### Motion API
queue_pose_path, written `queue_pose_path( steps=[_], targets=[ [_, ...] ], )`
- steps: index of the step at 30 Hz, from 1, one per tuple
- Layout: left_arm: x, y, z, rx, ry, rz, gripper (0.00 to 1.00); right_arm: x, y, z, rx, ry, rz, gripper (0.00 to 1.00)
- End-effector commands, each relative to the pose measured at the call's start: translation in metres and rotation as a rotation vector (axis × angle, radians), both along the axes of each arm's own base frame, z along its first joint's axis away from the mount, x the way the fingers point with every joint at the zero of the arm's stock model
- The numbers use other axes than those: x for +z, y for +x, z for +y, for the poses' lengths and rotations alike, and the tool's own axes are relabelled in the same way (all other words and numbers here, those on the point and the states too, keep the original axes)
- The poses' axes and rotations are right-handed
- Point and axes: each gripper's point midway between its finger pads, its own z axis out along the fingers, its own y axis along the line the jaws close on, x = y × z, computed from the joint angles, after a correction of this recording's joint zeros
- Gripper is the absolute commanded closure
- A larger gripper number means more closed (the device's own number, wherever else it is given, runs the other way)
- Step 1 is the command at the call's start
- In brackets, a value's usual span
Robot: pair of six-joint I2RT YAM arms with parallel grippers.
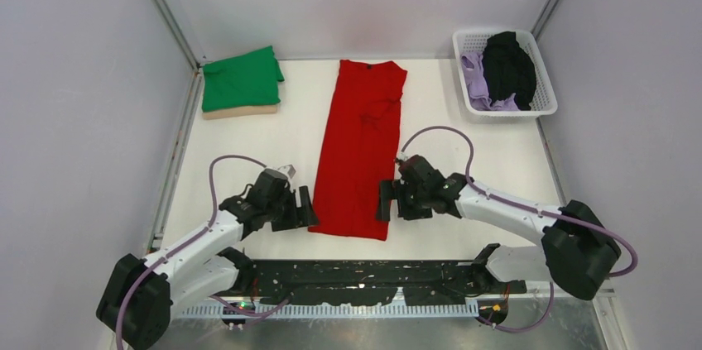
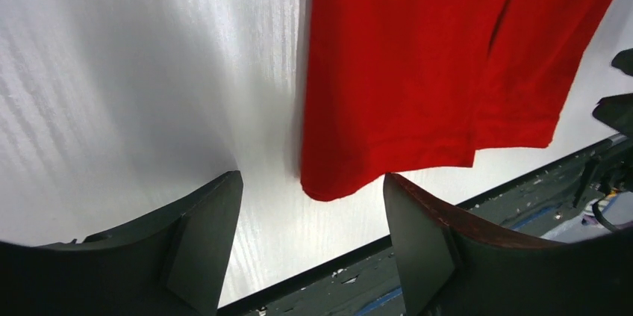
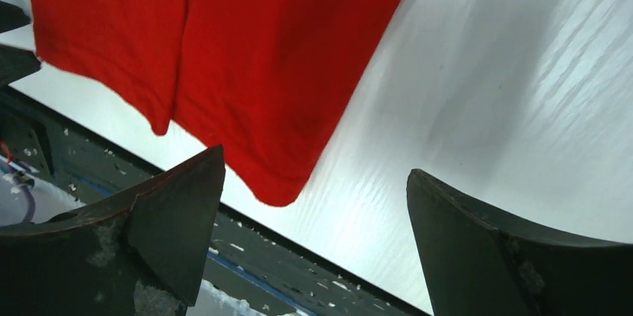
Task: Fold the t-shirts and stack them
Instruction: Grab the bottom of the folded rectangular tshirt with both arms
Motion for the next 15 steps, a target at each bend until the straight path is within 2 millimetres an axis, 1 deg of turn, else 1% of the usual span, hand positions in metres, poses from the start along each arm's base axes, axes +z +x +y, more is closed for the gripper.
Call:
queue_pose_path(
  steps=[1,4,5,7,11,13,15],
  targets=[
    [-0.005,0.000,-0.013,-0.050,-0.065,0.001,0.30,0.021,-0.010,0.027,-0.071,0.185,-0.032,0.03],
    [-0.011,-0.002,-0.014,-0.054,-0.064,0.018,0.34,0.015,-0.025,0.025,-0.063,0.172,-0.001,0.07],
    [-0.012,-0.001,-0.014,-0.056,-0.061,0.019,0.37,0.012,-0.031,0.026,-0.045,0.165,0.011,0.08],
    [-0.013,-0.001,-0.014,-0.059,-0.054,0.024,0.47,0.010,-0.039,0.029,-0.024,0.159,0.029,0.11],
    [-0.015,-0.004,-0.016,-0.071,-0.060,0.042,0.60,0.008,-0.045,0.029,-0.010,0.140,0.039,0.18],
    [-0.017,-0.003,-0.014,-0.064,-0.055,0.042,0.68,0.004,-0.046,0.028,-0.009,0.127,0.046,0.20],
    [-0.016,-0.004,-0.015,-0.074,-0.055,0.046,0.73,0.000,-0.046,0.029,-0.005,0.118,0.056,0.24]
  ],
)
